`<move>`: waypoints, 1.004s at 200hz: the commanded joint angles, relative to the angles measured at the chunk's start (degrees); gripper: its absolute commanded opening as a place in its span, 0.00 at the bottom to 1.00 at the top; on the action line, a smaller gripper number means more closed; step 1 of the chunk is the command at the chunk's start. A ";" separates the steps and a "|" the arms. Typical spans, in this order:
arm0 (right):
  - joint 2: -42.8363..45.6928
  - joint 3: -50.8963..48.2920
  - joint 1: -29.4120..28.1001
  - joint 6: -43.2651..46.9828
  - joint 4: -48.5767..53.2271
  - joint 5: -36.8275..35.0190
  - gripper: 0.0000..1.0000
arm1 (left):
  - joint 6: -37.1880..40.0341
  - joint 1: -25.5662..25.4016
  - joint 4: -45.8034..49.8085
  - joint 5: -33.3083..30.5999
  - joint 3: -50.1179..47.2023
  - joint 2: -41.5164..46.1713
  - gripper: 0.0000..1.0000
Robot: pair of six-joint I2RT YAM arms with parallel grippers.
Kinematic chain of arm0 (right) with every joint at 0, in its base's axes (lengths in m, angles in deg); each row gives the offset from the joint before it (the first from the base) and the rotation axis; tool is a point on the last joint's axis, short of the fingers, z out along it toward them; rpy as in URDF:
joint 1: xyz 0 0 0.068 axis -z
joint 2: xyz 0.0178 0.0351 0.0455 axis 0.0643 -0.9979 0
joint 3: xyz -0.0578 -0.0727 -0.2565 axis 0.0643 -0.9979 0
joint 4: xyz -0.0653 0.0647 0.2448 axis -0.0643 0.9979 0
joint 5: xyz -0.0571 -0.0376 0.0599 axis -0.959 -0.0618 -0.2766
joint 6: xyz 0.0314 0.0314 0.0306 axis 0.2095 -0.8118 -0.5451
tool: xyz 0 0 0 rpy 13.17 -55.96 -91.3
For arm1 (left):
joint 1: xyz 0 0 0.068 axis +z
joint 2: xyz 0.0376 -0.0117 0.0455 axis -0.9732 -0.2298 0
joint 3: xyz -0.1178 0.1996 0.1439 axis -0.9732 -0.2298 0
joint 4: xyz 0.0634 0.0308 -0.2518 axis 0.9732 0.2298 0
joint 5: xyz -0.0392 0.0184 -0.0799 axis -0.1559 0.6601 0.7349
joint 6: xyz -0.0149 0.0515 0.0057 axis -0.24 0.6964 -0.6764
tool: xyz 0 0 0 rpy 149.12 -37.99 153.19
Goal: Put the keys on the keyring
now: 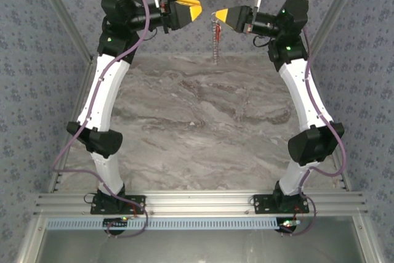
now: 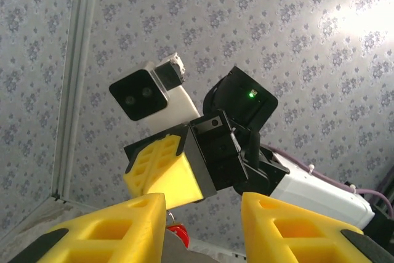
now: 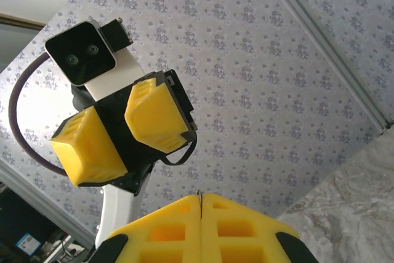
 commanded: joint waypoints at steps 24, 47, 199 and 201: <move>0.83 1.28 -1.23 -0.22 -1.94 2.54 0.00 | 3.05 -0.98 4.31 1.86 0.90 -1.49 0.36; 0.99 1.10 -1.68 -1.24 -3.25 2.64 0.00 | 3.05 -1.26 4.38 1.74 1.10 -1.86 0.36; 1.25 0.16 -2.48 -4.59 -8.00 1.96 0.00 | 2.95 -3.01 6.02 1.56 4.15 -3.96 0.28; 1.23 0.14 -2.52 -4.69 -8.15 2.00 0.00 | 2.98 -3.00 6.06 1.55 4.22 -4.02 0.27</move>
